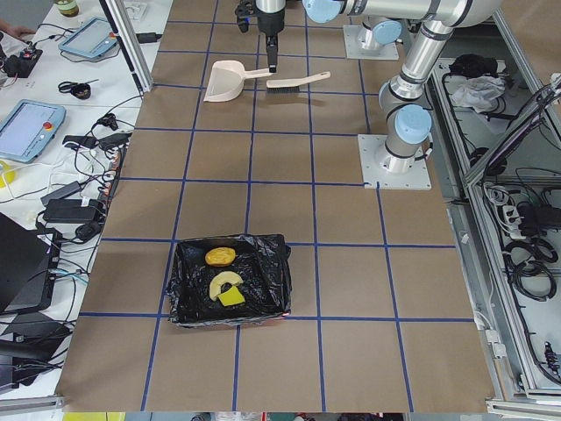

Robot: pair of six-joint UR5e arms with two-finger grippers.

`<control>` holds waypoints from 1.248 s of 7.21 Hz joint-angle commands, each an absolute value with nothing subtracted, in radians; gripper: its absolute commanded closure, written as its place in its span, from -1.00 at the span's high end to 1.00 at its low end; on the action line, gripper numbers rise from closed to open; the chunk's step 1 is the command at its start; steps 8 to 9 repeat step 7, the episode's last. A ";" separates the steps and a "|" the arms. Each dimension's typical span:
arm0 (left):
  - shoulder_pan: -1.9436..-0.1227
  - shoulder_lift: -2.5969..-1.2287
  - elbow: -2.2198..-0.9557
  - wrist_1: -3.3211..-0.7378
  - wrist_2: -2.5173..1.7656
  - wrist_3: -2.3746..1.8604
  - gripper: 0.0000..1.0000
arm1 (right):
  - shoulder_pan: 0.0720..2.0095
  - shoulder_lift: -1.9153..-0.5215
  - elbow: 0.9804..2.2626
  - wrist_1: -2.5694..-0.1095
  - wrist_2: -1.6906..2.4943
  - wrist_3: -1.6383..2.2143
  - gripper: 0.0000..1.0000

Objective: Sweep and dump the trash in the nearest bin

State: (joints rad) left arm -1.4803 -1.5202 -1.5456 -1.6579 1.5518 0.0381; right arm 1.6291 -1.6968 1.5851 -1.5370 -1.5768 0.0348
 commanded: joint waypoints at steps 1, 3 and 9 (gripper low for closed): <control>-1.480 -1.528 -1.607 -1.532 1.552 0.034 1.00 | 1.629 -1.697 1.586 -1.537 -1.577 0.034 1.00; -1.485 -1.526 -1.628 -1.497 1.552 0.043 1.00 | 1.628 -1.697 1.586 -1.537 -1.577 0.034 1.00; -1.508 -1.523 -1.624 -1.497 1.552 0.051 1.00 | 1.629 -1.697 1.586 -1.536 -1.577 0.032 1.00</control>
